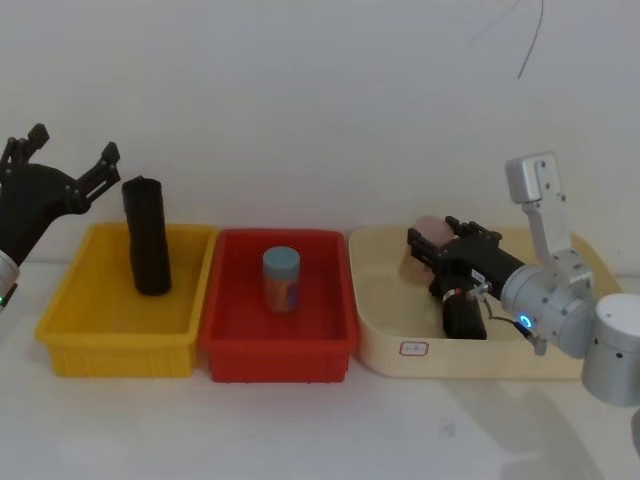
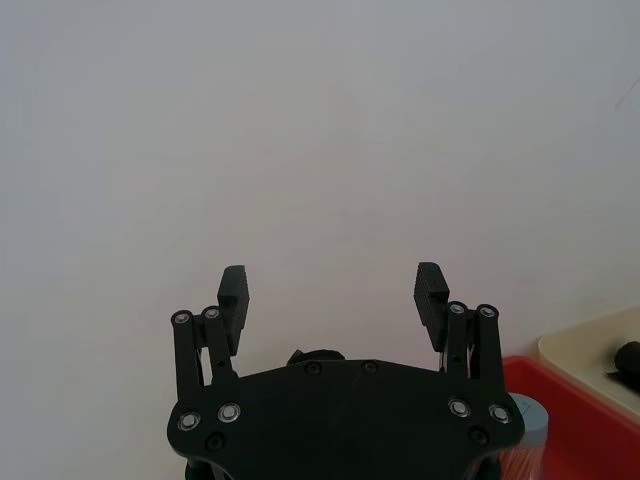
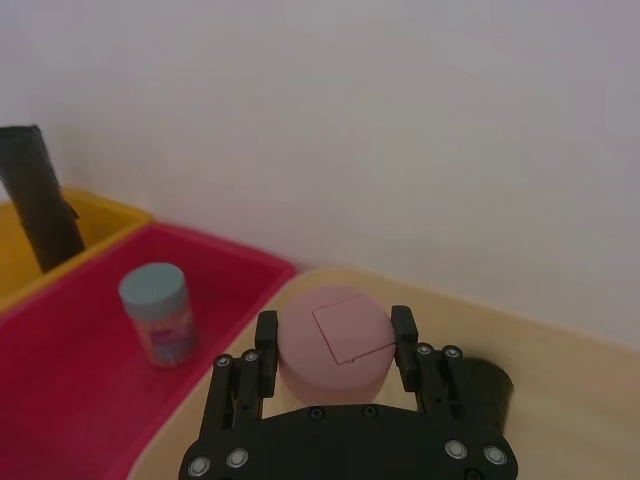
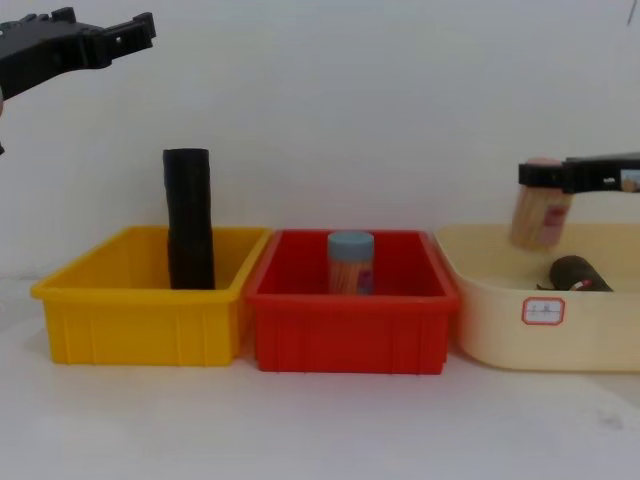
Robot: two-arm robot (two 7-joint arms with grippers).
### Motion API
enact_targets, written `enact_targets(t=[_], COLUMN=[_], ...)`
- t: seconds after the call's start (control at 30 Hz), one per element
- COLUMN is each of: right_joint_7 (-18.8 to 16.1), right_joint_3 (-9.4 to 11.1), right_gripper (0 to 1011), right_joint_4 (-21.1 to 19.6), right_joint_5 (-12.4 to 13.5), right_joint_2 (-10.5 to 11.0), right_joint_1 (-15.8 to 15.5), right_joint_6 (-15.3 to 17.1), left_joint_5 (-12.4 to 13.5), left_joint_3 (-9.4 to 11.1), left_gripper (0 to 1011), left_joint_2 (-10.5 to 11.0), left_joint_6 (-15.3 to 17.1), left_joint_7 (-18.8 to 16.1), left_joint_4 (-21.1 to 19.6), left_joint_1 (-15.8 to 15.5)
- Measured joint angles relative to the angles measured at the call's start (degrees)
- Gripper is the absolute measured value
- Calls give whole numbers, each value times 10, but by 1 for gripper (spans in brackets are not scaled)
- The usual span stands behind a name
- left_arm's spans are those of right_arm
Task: Pick up the garbage bag with the one hand and transfer it to the other hand.
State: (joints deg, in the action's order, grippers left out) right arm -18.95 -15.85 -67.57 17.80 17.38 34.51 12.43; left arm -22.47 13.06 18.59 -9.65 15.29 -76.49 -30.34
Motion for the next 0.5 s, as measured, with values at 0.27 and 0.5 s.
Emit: enact_targets(t=[0.27,0.5], right_joint_7=[7,6], right_joint_3=[11,19], right_gripper=[680,892], right_joint_4=[10,9], right_joint_5=[2,12], right_joint_2=[0,0], right_joint_1=[-6,-11], right_joint_6=[8,16], left_joint_5=[0,0], left_joint_3=[0,0], left_gripper=[1001,1002], left_joint_2=[0,0], left_joint_6=[0,0], left_joint_7=[0,0], left_joint_4=[0,0], left_joint_1=[0,0])
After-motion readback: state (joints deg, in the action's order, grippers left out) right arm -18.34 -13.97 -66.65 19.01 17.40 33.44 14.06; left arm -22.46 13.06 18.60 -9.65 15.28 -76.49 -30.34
